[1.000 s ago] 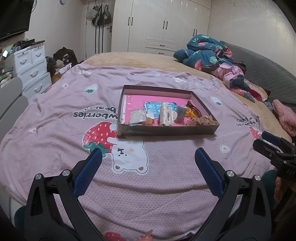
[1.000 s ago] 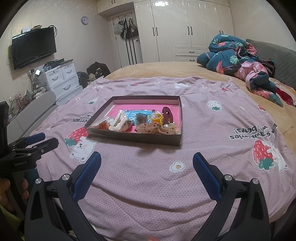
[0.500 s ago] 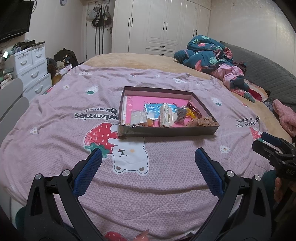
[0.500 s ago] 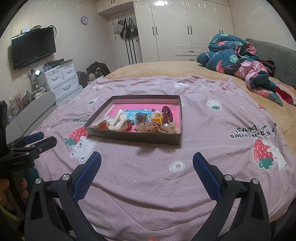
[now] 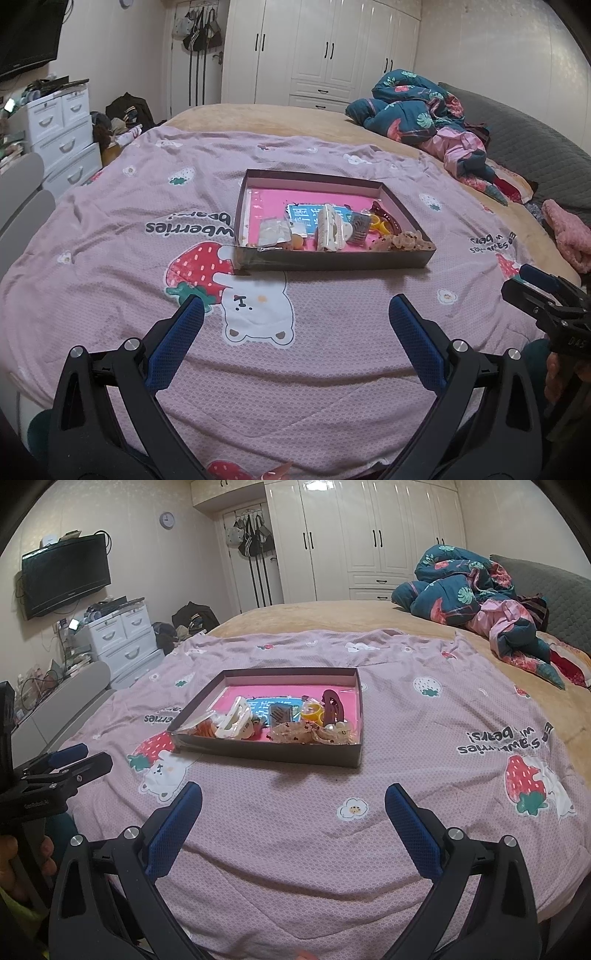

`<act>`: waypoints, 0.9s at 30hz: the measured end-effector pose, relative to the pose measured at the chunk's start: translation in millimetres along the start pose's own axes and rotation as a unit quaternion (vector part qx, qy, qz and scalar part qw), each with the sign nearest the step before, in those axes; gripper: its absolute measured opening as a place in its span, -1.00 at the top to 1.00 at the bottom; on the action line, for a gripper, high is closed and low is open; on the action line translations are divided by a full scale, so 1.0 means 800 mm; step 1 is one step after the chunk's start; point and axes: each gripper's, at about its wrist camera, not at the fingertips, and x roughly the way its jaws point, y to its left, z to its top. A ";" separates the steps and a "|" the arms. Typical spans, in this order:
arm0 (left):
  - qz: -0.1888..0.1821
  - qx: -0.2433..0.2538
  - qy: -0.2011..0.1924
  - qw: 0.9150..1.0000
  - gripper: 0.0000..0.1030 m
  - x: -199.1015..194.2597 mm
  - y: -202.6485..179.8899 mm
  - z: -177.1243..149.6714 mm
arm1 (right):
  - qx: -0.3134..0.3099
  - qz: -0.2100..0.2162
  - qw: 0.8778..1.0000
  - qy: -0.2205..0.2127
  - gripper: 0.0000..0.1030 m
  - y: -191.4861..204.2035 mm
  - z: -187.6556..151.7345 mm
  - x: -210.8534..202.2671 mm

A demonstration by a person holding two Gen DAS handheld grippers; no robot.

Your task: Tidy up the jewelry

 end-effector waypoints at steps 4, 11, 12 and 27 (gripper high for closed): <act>0.004 0.003 0.001 1.000 -0.82 0.001 0.000 -0.001 | 0.001 -0.001 1.000 0.003 -0.92 -0.001 -0.001 0.002; 0.006 0.007 0.002 1.000 -0.82 0.004 -0.001 -0.003 | 0.001 -0.001 1.000 0.004 -0.92 -0.001 -0.001 0.002; 0.005 0.007 0.002 1.000 -0.82 0.004 -0.001 -0.003 | 0.000 -0.001 1.000 0.004 -0.92 -0.001 -0.001 0.002; 0.004 -0.013 0.006 1.000 -0.82 0.017 0.008 -0.002 | 0.011 -0.007 1.000 0.001 -0.92 -0.011 0.003 0.004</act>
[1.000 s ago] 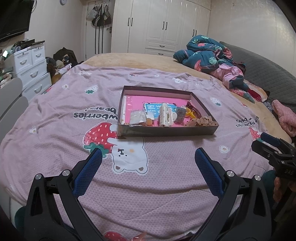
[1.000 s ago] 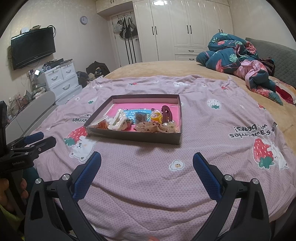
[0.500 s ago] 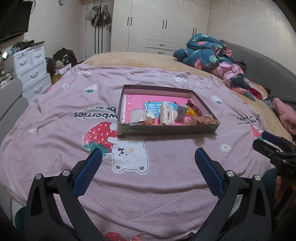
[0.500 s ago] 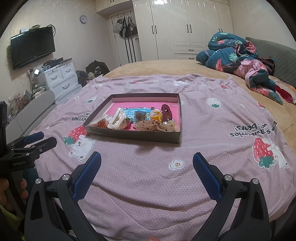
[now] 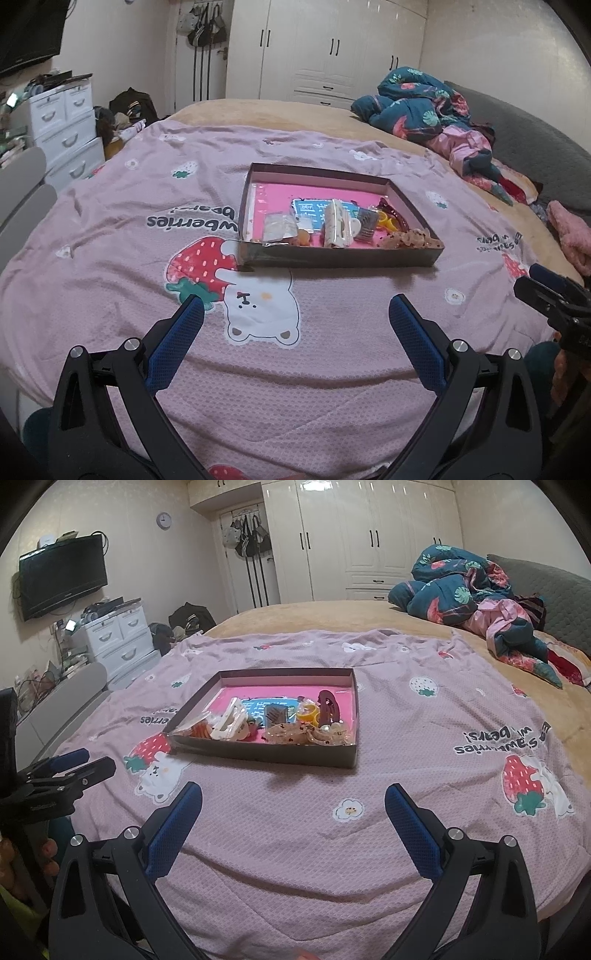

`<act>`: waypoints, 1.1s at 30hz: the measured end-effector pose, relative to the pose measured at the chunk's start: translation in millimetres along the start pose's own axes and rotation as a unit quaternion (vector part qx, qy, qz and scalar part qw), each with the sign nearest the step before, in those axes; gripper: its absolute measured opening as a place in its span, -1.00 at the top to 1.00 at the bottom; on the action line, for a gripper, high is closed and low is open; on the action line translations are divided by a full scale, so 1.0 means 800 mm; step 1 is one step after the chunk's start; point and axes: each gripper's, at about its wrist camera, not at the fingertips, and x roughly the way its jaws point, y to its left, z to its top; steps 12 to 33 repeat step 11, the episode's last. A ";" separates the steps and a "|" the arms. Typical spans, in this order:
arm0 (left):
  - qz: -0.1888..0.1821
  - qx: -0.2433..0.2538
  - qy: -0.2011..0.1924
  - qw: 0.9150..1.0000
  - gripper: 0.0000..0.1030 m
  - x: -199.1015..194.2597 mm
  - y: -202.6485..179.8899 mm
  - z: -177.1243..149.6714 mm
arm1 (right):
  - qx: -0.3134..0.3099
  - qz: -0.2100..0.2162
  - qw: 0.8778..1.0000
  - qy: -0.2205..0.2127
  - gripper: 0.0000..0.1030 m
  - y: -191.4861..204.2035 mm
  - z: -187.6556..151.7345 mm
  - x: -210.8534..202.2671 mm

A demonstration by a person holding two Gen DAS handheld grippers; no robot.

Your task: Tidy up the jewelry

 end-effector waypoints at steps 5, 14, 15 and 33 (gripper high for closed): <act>0.043 -0.021 0.015 0.999 -0.82 0.023 0.024 0.010 | 0.028 -0.027 0.999 0.006 -0.92 -0.038 0.010 0.021; 0.145 -0.121 0.079 0.979 -0.82 0.099 0.137 0.047 | 0.132 -0.195 0.971 0.052 -0.92 -0.198 0.043 0.110; 0.145 -0.121 0.079 0.979 -0.82 0.099 0.137 0.047 | 0.132 -0.195 0.971 0.052 -0.92 -0.198 0.043 0.110; 0.145 -0.121 0.079 0.979 -0.82 0.099 0.137 0.047 | 0.132 -0.195 0.971 0.052 -0.92 -0.198 0.043 0.110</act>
